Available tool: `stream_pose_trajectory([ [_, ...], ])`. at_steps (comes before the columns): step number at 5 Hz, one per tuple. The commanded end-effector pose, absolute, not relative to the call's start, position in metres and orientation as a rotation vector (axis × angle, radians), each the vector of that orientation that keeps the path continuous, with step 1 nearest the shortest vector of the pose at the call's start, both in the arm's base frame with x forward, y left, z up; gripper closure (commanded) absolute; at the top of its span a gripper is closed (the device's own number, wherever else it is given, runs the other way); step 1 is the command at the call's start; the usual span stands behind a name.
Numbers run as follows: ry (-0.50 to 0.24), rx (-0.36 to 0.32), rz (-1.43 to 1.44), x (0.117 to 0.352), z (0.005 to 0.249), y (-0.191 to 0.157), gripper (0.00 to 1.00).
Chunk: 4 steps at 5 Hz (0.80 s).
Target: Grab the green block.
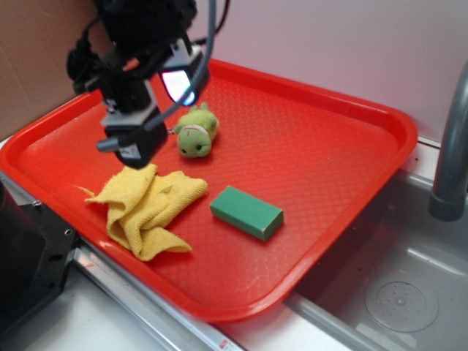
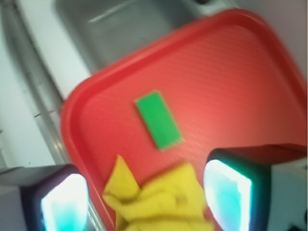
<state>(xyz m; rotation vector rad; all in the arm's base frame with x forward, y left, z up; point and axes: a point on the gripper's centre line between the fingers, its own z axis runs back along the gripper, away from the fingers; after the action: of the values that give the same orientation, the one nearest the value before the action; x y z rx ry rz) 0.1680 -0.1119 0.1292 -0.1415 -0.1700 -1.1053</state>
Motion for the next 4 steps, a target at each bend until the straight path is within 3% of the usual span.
stream_pose_trajectory([
  [1,-0.162,-0.064,-1.182,0.185,0.089,-0.118,0.00],
  [4,-0.091,-0.064,-1.303,0.192,0.034,-0.122,0.00],
])
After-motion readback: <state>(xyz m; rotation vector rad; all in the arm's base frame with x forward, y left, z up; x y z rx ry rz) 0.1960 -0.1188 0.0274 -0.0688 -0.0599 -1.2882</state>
